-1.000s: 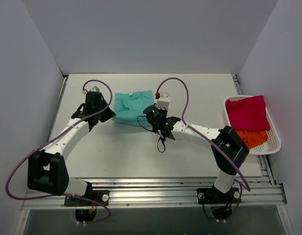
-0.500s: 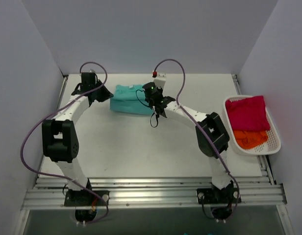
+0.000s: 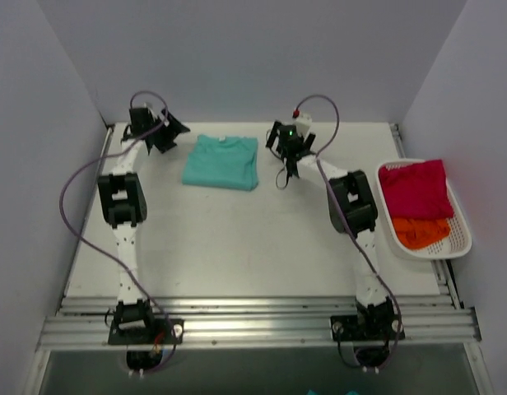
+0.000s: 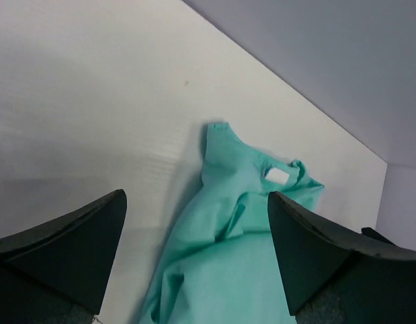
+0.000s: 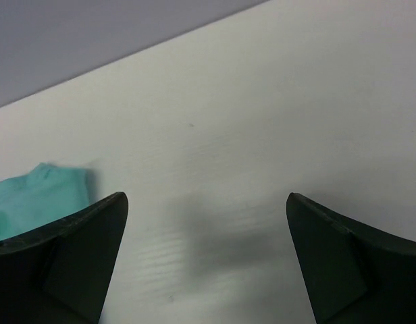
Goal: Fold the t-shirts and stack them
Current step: Fold the long partially folded tshirt into a neat square, then smooth out wrinkles on the folded tshirt
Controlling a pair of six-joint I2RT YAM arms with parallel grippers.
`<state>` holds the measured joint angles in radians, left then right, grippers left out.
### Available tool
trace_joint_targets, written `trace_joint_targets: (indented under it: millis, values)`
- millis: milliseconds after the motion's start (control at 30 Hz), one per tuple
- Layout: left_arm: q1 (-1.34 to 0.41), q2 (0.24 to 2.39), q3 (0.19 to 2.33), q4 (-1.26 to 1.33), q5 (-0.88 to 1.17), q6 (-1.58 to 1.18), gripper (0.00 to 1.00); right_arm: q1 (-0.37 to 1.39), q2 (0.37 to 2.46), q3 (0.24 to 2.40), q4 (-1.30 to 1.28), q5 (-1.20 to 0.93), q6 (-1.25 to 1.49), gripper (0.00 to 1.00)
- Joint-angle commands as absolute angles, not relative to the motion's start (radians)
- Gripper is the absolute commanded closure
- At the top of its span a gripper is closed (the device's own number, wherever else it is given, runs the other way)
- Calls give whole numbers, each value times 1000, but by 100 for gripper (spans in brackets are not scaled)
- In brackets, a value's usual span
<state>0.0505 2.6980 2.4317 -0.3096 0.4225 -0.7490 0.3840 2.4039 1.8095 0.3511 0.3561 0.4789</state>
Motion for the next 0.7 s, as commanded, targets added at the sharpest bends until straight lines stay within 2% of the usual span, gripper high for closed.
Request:
trace_joint_targets:
  millis: [0,100,167,267,467,667]
  values:
    - [74,2352,2162,-60,378,-669,6,457,2177,1770,545,362,436,0]
    - [80,2280,2126,-191,332,-606,6,477,2106,1683,552,399,422,0]
    - [81,2225,2083,-199,307,-586,6,482,2054,1587,597,382,431,0]
    - [81,2156,1971,-181,282,-574,6,482,2042,1554,626,312,460,0]
    - [78,2193,1922,-202,330,-545,6,480,2161,1661,574,149,488,1]
    - [72,2288,1913,-183,386,-528,4,482,2281,1729,555,74,526,8]
